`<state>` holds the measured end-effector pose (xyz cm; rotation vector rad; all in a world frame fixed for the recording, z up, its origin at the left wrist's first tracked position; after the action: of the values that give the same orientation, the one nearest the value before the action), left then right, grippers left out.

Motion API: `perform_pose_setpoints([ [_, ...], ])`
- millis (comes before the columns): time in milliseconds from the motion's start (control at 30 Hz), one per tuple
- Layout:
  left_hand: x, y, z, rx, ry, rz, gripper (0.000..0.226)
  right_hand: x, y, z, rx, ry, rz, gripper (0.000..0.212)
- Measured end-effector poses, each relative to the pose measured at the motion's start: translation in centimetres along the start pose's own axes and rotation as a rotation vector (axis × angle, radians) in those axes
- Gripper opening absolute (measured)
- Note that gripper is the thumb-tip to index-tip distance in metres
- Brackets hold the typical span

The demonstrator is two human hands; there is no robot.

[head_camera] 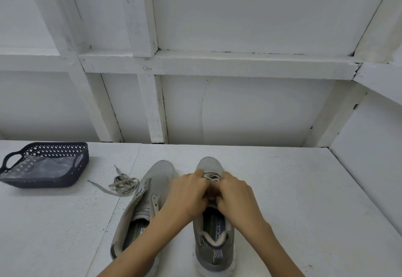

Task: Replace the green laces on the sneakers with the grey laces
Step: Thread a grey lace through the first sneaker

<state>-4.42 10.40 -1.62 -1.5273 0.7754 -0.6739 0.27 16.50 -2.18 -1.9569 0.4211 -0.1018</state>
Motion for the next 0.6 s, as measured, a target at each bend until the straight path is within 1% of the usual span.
perform_pose_setpoints([
  [67, 0.0, 0.1, -0.2, 0.061, -0.003, 0.042, 0.022, 0.2, -0.3, 0.7, -0.057, 0.018, 0.018, 0.016],
  [167, 0.2, 0.4, -1.3, 0.305, -0.025, 0.149, 0.011, 0.4, -0.3, 2.1, -0.260, 0.065, 0.060, 0.009],
  [233, 0.6, 0.7, -2.2, 0.483, -0.062, 0.209, 0.004, 0.4, -0.4, 2.5, -0.414, 0.043, 0.117, 0.012],
  [333, 1.3, 0.7, -3.4, 0.781, -0.110, 0.313, 0.008, 0.3, -0.9, 2.8, -0.701, 0.039, 0.166, 0.021],
  [400, 1.5, 1.1, -3.7, 1.018, -0.124, 0.320, 0.014, 0.3, -1.0, 3.0, -0.888, 0.047, 0.156, 0.022],
  [467, 1.5, 1.7, -3.9, 1.224, -0.157, 0.304, 0.018, 0.1, -0.8, 3.0, -1.023, 0.050, 0.127, 0.018],
  [533, 1.4, 2.7, -3.9, 1.393, -0.221, 0.260, 0.028, -0.1, -0.3, 3.1, -1.112, 0.058, 0.075, 0.020],
  [600, 1.3, 3.6, -4.0, 1.519, -0.276, 0.202, 0.034, -0.4, 0.2, 3.0, -1.160, 0.039, 0.004, 0.028],
])
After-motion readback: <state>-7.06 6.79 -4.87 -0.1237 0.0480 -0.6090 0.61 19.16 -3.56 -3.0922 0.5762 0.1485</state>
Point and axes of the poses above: each hand's wrist, its own x-axis away from the middle knuckle, its own y-axis out of the palm, z = x × y, the point moved 10 cm from there along -x, towards the middle knuckle, and after that the axes turned 8 degrees about -x, right-handed, at the moved point
